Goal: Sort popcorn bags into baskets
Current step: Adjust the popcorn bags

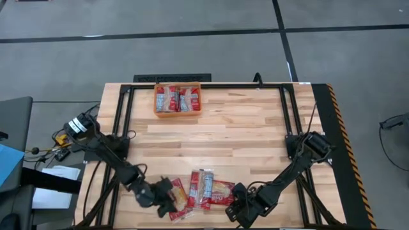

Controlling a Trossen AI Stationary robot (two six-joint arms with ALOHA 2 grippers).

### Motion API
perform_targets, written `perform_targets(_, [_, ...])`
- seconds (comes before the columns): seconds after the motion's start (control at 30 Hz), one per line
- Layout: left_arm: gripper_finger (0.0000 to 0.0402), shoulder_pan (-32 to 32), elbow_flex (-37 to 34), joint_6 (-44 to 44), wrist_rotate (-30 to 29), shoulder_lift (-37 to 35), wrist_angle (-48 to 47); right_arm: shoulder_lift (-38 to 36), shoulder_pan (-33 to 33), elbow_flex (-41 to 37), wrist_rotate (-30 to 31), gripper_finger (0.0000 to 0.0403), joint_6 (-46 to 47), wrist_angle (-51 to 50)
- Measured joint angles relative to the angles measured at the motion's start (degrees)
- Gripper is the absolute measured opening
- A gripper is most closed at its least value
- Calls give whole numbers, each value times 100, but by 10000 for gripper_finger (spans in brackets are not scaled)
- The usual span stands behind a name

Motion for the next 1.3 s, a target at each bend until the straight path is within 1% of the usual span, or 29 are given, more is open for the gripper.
perform_targets(0.07, [260, -270, 3, -262, -259, 0, -279, 4, -57, 0, 49, 192, -125, -1])
perform_targets(0.13, [242, -463, 17, -527, -481, 5, -825, 8, -139, 0, 81, 187, -226, -30])
perform_targets(0.23, [205, -551, 22, -753, -640, 13, -1558, 10, -298, 2, 43, 179, -484, -46])
perform_targets(0.3, [176, -526, 26, -705, -736, 13, -1835, 10, -441, 2, -32, 173, -642, -50])
perform_targets(0.5, [88, -244, 26, -177, -1237, 15, -2108, 33, -979, 2, 0, 162, -1287, 165])
perform_targets(0.6, [52, 35, 26, -162, -1636, 15, -2436, 58, -1330, -11, 281, 159, -1741, 384])
perform_targets(0.7, [26, 392, -69, -155, -1902, 15, -2621, 60, -1719, -29, 531, 157, -2091, 476])
perform_targets(0.77, [14, 649, -149, -10, -1947, 7, -2631, 60, -2013, -31, 519, 155, -2313, 596])
perform_targets(0.87, [3, 1004, -242, 311, -1821, 7, -2628, 60, -2394, -26, 232, 152, -2595, 747])
perform_targets(1.0, [2, 1308, -251, 708, -1656, 7, -2650, 14, -2747, -24, -51, 153, -2951, 848])
perform_targets(1.07, [2, 1416, -251, 840, -1471, -54, -2655, -91, -2871, -24, -290, 155, -3063, 822])
perform_targets(1.17, [0, 1483, -256, 895, -1174, -255, -2660, -351, -2896, -20, -672, 158, -3133, 701])
perform_targets(1.23, [0, 1465, -264, 972, -1115, -481, -2727, -547, -2779, -17, -716, 159, -3135, 495])
perform_targets(1.3, [0, 1453, -275, 1104, -1177, -745, -2752, -757, -2650, -17, -664, 161, -3133, 235])
